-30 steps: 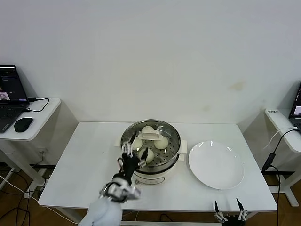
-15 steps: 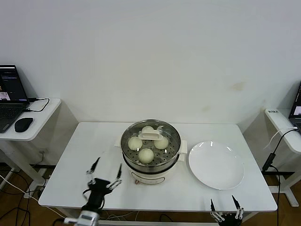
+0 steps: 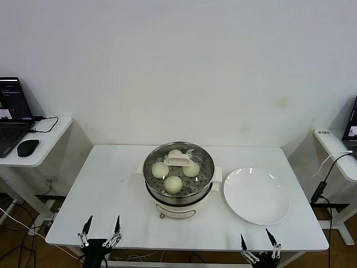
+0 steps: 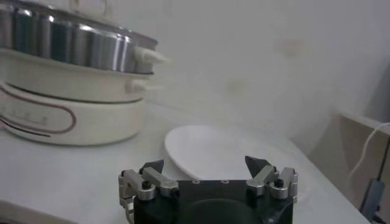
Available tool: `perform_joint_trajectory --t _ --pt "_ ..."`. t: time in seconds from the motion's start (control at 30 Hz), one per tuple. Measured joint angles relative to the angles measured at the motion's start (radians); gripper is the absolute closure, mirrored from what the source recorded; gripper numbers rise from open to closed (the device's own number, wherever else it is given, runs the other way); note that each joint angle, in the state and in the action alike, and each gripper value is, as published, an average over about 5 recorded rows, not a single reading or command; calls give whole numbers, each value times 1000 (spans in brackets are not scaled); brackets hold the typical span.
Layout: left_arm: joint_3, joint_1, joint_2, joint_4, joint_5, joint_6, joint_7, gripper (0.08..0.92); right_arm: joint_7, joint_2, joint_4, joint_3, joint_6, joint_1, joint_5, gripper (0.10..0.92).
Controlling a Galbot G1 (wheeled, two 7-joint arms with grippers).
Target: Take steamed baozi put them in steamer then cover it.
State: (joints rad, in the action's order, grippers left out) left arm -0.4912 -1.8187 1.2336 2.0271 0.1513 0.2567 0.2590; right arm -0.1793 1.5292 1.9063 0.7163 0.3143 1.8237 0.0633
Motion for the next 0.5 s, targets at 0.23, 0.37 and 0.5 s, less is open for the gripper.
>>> perform_joint_trajectory --t 0.23,0.37,0.5 --pt "-16 -34 23 -13 33 17 -8 177 -7 -8 18 -22 -15 15 -29 203" --pt "-19 -46 34 -20 39 25 -7 177 -8 -9 29 -32 -29 20 -41 203" --pt "-29 -54 42 -24 41 30 -6 177 -8 -8 35 -37 -44 26 -45 203"
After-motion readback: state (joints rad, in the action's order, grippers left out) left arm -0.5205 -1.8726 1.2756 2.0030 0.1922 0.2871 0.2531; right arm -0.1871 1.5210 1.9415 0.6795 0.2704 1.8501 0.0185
